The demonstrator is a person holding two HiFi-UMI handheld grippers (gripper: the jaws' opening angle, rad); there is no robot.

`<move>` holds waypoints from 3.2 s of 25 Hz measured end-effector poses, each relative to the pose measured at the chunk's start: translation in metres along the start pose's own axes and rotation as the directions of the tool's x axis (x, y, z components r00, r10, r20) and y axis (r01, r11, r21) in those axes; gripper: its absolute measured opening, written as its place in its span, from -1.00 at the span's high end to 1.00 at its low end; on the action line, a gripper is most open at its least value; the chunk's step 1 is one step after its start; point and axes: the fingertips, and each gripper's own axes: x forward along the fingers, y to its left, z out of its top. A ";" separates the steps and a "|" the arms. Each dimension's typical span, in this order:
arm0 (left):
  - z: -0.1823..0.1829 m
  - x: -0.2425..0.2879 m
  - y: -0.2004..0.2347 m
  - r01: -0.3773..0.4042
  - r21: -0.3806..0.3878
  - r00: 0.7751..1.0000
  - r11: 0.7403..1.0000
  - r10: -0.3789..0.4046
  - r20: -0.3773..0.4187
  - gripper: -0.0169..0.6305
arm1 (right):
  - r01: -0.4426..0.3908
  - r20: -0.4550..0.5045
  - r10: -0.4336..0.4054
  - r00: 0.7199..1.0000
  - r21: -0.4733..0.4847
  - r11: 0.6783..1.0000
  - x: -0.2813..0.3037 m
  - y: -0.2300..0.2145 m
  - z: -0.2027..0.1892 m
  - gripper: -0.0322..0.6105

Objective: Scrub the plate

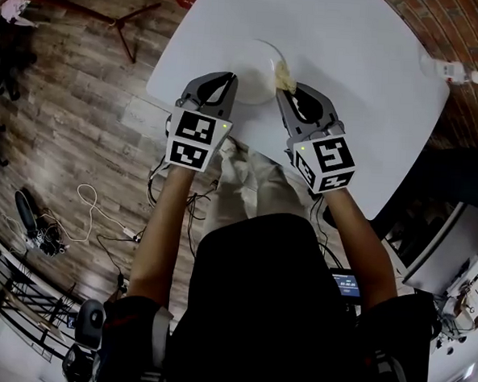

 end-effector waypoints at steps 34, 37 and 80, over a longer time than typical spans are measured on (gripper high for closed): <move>-0.030 0.038 -0.013 0.316 0.264 0.945 0.911 -0.278 -0.171 -0.42 | -0.033 -0.051 0.035 0.998 0.043 0.999 0.017 -0.009 -0.030 0.73; -0.039 0.041 -0.012 0.312 0.255 0.944 0.915 -0.270 -0.188 -0.42 | -0.032 -0.055 0.034 0.998 0.045 0.998 0.018 -0.008 -0.032 0.73; -0.048 0.044 -0.012 0.319 0.296 0.944 0.901 -0.272 -0.190 -0.42 | -0.205 -0.249 0.082 0.965 -0.522 0.828 0.084 -0.012 -0.017 0.73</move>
